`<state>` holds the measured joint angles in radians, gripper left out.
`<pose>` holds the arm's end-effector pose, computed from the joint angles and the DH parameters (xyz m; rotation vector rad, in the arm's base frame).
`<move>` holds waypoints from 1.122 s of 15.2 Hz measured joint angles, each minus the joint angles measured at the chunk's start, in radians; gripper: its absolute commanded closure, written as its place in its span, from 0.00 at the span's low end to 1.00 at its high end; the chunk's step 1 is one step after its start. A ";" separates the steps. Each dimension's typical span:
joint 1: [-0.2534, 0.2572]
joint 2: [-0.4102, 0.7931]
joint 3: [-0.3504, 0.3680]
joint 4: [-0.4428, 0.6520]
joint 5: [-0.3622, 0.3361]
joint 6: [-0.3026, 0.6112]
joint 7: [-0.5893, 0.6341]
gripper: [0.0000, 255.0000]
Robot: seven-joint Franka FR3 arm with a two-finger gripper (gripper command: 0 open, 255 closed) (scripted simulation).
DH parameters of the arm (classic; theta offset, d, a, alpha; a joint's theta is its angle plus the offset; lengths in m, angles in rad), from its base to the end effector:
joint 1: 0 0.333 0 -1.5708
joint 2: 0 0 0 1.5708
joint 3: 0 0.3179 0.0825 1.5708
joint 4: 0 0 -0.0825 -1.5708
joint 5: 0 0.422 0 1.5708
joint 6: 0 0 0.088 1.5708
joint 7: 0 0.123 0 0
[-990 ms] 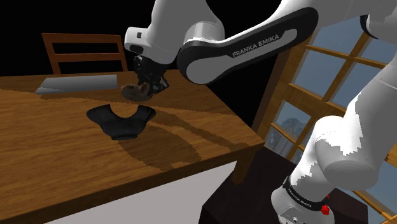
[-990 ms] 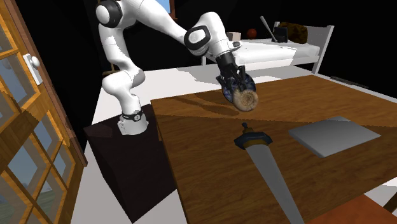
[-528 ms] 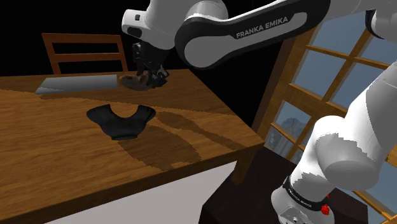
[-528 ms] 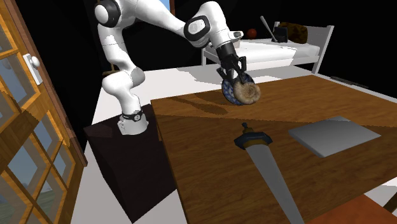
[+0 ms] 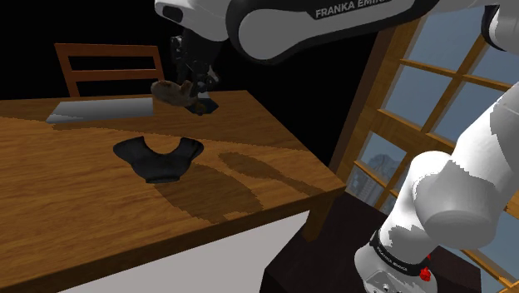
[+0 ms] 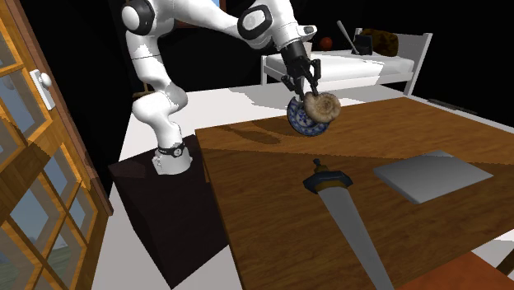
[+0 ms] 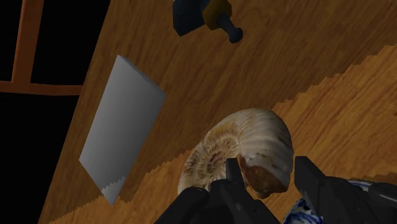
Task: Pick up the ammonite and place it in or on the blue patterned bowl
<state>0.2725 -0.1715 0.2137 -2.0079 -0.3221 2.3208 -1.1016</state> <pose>0.5251 0.2741 0.5607 1.6933 2.0419 0.4824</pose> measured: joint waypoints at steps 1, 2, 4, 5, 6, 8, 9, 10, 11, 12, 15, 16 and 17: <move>0.001 -0.002 0.001 0.011 0.003 -0.013 -0.004 1.00; 0.001 0.000 0.000 0.026 0.007 -0.025 -0.010 1.00; 0.002 -0.003 -0.003 0.051 0.016 -0.051 -0.023 1.00; 0.002 -0.001 -0.003 0.065 0.018 -0.063 -0.029 1.00; 0.003 -0.002 -0.003 0.077 0.021 -0.075 -0.032 1.00; 0.004 -0.001 -0.002 0.103 0.026 -0.100 -0.040 1.00; 0.005 -0.001 -0.002 0.115 0.028 -0.111 -0.042 1.00; 0.008 -0.004 0.004 0.122 0.026 -0.124 -0.035 1.00; 0.015 -0.006 0.016 0.125 0.021 -0.135 -0.018 1.00; 0.021 -0.007 0.029 0.130 0.015 -0.145 0.001 1.00; 0.045 -0.008 0.075 0.153 -0.005 -0.191 0.068 1.00; 0.054 -0.014 0.091 0.150 -0.011 -0.202 0.094 1.00; 0.064 -0.015 0.110 0.157 -0.019 -0.218 0.120 1.00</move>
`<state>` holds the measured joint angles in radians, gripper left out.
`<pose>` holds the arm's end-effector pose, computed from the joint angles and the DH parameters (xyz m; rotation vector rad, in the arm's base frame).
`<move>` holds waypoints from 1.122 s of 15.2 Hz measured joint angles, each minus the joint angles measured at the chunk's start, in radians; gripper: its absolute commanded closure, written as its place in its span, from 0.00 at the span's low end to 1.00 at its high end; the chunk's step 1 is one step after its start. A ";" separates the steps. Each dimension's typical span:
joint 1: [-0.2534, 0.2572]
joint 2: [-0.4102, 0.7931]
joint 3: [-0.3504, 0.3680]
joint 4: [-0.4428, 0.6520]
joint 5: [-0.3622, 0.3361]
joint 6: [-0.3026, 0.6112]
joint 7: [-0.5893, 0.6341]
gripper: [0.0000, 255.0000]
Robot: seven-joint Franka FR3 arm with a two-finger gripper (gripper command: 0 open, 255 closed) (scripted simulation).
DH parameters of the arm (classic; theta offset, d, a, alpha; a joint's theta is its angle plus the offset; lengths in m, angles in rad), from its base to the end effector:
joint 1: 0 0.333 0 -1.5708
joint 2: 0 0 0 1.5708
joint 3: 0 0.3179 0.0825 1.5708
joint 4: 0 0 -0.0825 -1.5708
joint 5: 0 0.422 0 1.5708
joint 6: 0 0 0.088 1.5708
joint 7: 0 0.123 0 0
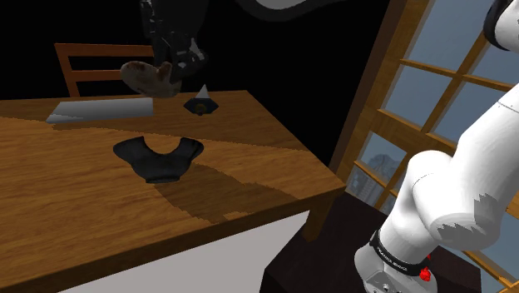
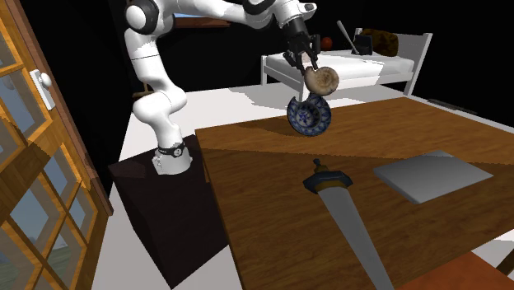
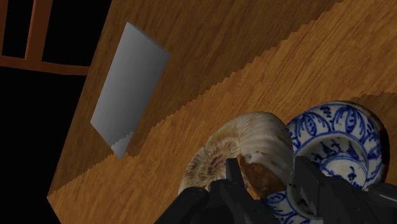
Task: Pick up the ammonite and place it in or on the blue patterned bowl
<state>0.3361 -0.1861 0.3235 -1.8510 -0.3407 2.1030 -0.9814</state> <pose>0.4662 0.3537 0.6278 1.6914 2.0442 0.4821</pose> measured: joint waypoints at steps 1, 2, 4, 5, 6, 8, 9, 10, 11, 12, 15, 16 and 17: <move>0.007 0.003 0.015 0.010 -0.007 -0.015 0.022 1.00; 0.016 0.006 0.033 0.022 -0.014 -0.033 0.046 1.00; 0.032 0.028 0.069 0.046 -0.037 -0.056 0.099 1.00; 0.041 0.031 0.086 0.054 -0.045 -0.071 0.124 1.00; 0.048 0.037 0.100 0.059 -0.053 -0.079 0.145 1.00; 0.063 0.061 0.130 0.094 -0.073 -0.111 0.187 1.00; 0.066 0.061 0.134 0.087 -0.076 -0.107 0.197 1.00; 0.067 0.058 0.136 0.075 -0.077 -0.100 0.205 1.00; 0.067 0.057 0.136 0.061 -0.080 -0.088 0.211 1.00; 0.068 0.056 0.138 0.047 -0.082 -0.077 0.219 1.00; 0.067 0.053 0.136 0.005 -0.089 -0.041 0.235 1.00; 0.066 0.054 0.136 -0.009 -0.092 -0.027 0.241 1.00; 0.067 0.052 0.137 -0.022 -0.094 -0.017 0.247 1.00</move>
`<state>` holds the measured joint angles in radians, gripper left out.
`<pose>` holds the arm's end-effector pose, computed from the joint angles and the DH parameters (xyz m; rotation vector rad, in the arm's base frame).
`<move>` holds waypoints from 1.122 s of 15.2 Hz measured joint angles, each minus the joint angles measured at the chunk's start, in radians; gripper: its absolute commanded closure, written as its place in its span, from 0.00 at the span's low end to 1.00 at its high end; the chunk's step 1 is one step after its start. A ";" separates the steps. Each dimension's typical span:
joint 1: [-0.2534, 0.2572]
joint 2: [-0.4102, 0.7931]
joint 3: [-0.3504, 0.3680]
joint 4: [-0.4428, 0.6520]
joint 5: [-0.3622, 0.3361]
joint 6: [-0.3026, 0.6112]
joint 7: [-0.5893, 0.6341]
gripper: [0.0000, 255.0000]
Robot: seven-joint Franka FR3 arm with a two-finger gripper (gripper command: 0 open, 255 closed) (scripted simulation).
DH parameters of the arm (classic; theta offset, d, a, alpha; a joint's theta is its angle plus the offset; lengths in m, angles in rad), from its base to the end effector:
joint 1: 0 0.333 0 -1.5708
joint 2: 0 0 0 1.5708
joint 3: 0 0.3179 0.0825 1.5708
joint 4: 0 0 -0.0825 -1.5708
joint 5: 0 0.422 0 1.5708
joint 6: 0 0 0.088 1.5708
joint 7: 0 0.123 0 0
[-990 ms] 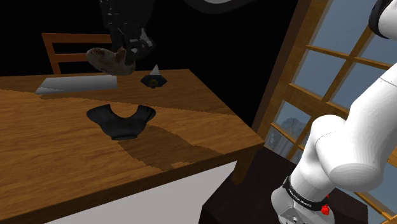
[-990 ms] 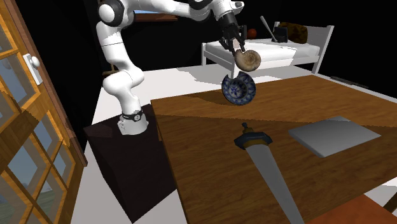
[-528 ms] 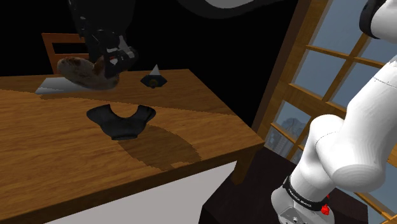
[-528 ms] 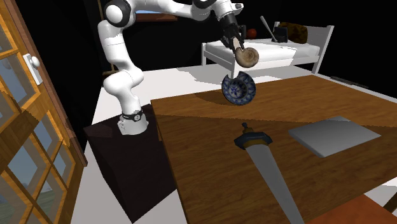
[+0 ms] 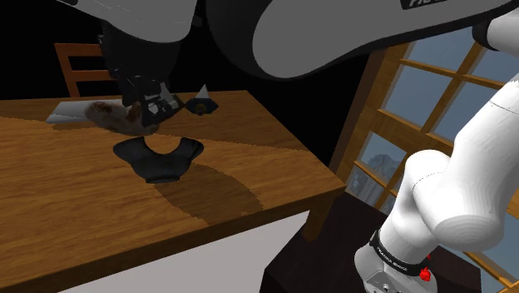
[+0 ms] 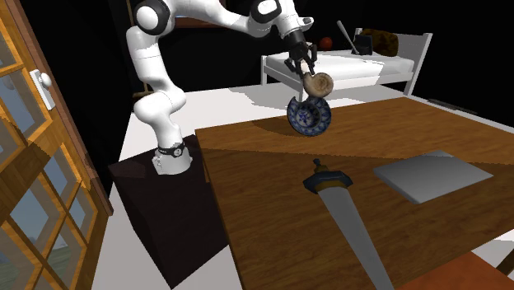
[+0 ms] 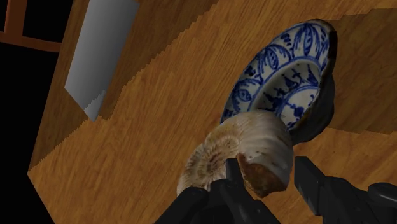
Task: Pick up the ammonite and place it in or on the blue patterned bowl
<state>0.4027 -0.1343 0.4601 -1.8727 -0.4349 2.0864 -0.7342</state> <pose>0.3997 0.4452 0.5832 1.6932 2.0422 0.4818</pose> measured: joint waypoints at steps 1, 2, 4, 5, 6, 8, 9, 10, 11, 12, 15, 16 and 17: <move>0.000 -0.001 0.000 -0.012 -0.002 0.010 0.005 1.00; 0.000 -0.001 0.000 -0.024 -0.005 0.022 0.011 1.00; -0.002 -0.001 -0.001 -0.049 -0.011 0.045 0.021 1.00; -0.002 -0.001 -0.001 -0.065 -0.016 0.060 0.029 1.00; -0.002 -0.002 0.000 -0.079 -0.019 0.071 0.037 1.00; -0.003 0.001 0.000 -0.085 -0.023 0.079 0.041 1.00; -0.003 0.002 0.001 -0.086 -0.024 0.080 0.042 1.00; -0.003 0.002 0.001 -0.087 -0.024 0.081 0.043 1.00; -0.003 0.002 0.001 -0.087 -0.024 0.081 0.043 1.00; -0.003 0.002 0.001 -0.087 -0.024 0.082 0.043 1.00; -0.003 0.002 0.001 -0.088 -0.024 0.082 0.043 0.00; -0.003 0.002 0.001 -0.088 -0.024 0.082 0.044 0.00; -0.003 0.002 0.001 -0.088 -0.024 0.082 0.044 0.00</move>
